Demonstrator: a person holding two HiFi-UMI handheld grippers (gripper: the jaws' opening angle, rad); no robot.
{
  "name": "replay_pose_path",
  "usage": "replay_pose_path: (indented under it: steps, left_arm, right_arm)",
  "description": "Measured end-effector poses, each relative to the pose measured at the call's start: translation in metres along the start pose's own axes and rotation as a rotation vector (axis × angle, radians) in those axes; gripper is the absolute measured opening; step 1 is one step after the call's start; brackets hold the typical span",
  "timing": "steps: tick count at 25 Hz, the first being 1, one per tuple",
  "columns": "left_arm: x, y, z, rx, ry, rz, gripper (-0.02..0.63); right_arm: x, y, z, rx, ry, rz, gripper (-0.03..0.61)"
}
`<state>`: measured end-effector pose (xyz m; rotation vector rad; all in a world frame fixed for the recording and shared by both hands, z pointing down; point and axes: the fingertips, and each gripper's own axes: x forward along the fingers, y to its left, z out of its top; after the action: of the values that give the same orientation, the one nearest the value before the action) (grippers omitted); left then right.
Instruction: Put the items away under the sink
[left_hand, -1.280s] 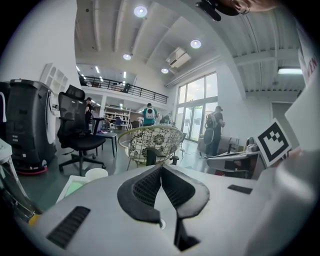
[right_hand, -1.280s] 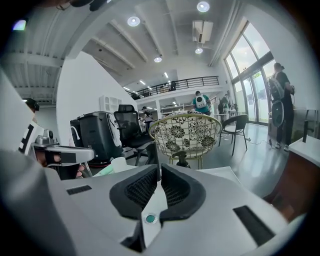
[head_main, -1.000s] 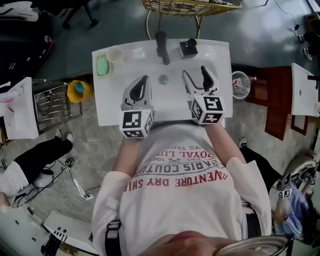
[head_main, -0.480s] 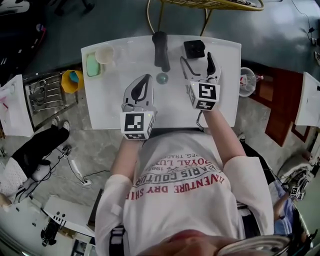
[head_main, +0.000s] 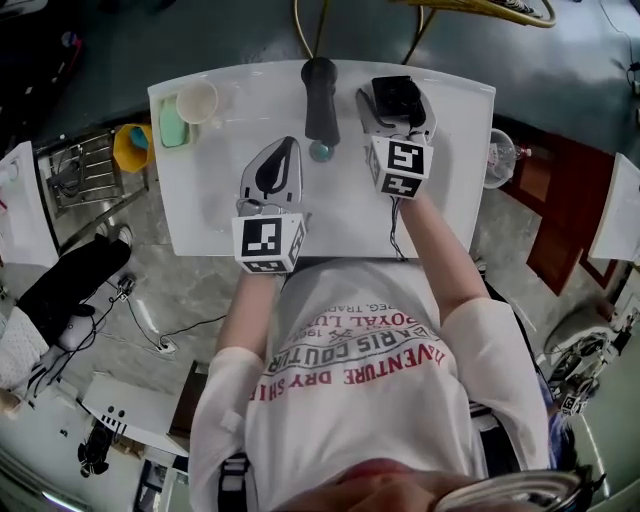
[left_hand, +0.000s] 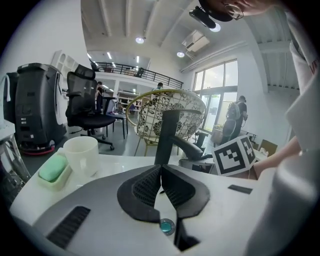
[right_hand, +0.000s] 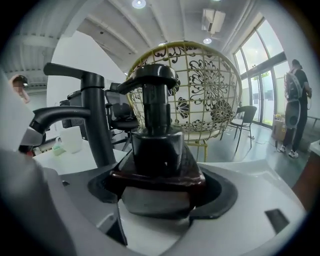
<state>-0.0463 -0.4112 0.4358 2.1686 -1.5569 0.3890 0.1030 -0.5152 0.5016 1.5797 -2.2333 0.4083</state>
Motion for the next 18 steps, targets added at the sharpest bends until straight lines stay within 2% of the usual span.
replay_pose_path:
  steps: [5,10,18]
  left_arm:
    - [0.003,0.006,-0.002,0.000,0.008,0.013,0.023]
    - [0.002,0.017,-0.001,-0.017,0.005,0.037,0.023]
    - [-0.002,0.017,-0.002,-0.010,0.010,0.030,0.023]
  right_arm:
    - [0.004,0.002,-0.001,-0.027,0.015,0.000,0.397]
    - [0.006,0.000,-0.002,-0.023,0.025,-0.016,0.379]
    - [0.004,-0.003,-0.002,0.002,0.028,0.008,0.374]
